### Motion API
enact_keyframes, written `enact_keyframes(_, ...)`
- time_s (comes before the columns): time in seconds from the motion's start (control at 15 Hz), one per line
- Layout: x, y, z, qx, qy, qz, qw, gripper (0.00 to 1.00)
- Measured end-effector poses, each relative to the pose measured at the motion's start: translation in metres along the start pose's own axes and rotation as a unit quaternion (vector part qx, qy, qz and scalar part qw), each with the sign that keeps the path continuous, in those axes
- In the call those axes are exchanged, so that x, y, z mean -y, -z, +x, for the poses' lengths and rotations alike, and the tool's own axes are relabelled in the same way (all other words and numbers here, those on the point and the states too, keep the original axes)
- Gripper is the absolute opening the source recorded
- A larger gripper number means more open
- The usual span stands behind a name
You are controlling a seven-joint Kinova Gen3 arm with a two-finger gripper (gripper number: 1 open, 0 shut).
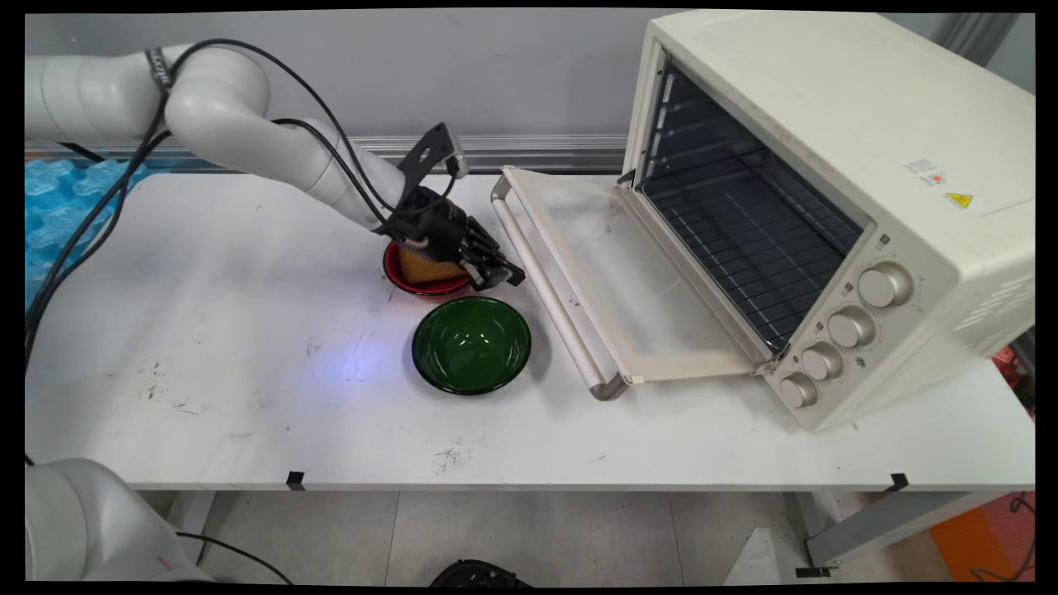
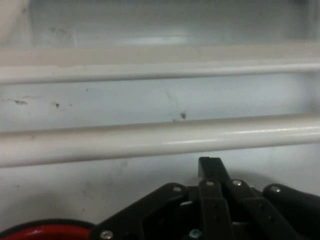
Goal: Close the oven
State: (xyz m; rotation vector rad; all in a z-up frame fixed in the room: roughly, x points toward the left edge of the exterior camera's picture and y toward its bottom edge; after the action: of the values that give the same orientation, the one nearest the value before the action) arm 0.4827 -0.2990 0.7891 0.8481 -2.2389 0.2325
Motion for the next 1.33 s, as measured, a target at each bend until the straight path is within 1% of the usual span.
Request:
enact_keyframes(0.8, 0.0, -0.018, 0.005, -0.025, 0.001, -0.002, 0.9997, 0.0)
enact_keyframes(1.0, 0.002, -0.019, 0.01, -0.034, 0.001, 0.002, 0.9994, 0.0)
enact_keyframes(1.33, 0.006, -0.017, 0.026, -0.047, -0.001, 0.007, 0.9989, 0.0)
